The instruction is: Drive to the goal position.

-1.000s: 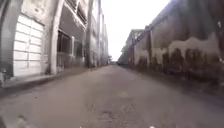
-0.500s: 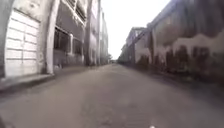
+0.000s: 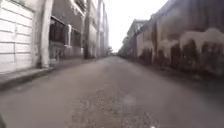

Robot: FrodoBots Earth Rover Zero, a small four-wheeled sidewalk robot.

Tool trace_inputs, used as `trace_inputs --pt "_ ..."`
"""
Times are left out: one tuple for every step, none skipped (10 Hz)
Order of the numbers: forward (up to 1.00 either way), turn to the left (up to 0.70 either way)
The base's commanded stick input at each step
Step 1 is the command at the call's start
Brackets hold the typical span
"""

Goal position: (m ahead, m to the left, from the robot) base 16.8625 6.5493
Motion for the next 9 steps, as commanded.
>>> trace_inputs --pt "0.50 0.00" --pt "0.50 0.00" --pt "0.50 0.00" --pt "0.50 0.00" --pt "0.50 0.00" --pt "0.50 0.00" --pt "0.50 0.00" --pt "0.50 0.00" --pt "0.50 0.00"
